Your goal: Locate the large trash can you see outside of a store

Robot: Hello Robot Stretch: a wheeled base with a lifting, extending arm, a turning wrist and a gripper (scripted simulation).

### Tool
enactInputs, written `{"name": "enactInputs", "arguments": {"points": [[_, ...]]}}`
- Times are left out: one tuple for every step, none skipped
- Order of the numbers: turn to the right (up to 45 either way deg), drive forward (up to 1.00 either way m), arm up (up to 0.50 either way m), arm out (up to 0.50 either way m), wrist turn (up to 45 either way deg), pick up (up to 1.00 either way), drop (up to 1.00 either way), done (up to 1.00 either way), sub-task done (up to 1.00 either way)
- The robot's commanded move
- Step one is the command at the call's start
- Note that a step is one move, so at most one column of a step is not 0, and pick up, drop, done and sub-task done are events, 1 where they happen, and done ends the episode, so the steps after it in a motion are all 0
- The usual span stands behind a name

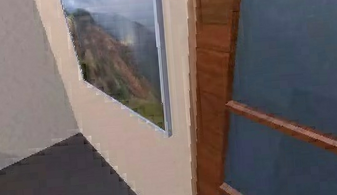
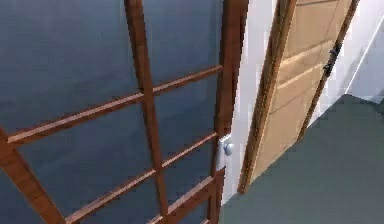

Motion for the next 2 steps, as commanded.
{"name": "enactInputs", "arguments": {"points": [[-45.0, 0.00, 0.00, 0.00, 0.0, 0.00, 0.00, 0.00, 0.00], [-18.0, 0.00, 0.00, 0.00, 0.0, 0.00, 0.00, 0.00, 0.00]]}}
